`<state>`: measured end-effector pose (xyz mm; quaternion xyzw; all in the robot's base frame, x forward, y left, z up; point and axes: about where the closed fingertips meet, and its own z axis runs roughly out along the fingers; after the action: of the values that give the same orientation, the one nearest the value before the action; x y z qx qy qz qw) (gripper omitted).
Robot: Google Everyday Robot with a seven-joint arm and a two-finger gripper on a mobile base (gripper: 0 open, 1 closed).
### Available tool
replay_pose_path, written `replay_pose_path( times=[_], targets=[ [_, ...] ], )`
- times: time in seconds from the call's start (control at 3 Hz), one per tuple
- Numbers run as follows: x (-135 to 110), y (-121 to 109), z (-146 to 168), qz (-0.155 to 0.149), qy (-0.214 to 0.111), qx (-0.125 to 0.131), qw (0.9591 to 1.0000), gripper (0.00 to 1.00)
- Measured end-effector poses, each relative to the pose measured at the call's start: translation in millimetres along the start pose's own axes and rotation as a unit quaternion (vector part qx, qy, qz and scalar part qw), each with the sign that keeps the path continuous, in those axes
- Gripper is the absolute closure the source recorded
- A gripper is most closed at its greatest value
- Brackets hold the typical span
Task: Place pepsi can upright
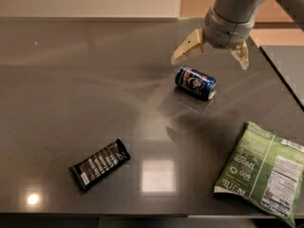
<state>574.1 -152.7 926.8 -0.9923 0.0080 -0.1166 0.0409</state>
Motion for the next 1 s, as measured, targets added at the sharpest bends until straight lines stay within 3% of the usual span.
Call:
replay_pose_path(
  times=[0.33, 0.67, 1.0],
  targets=[
    [-5, -11, 8, -0.081, -0.023, 0.005, 0.9965, 0.00],
    [-10, -14, 16, -0.155, -0.033, 0.022, 0.9871, 0.00],
    [-11, -11, 25, -0.216, -0.028, 0.035, 0.9753, 0.00]
  ],
)
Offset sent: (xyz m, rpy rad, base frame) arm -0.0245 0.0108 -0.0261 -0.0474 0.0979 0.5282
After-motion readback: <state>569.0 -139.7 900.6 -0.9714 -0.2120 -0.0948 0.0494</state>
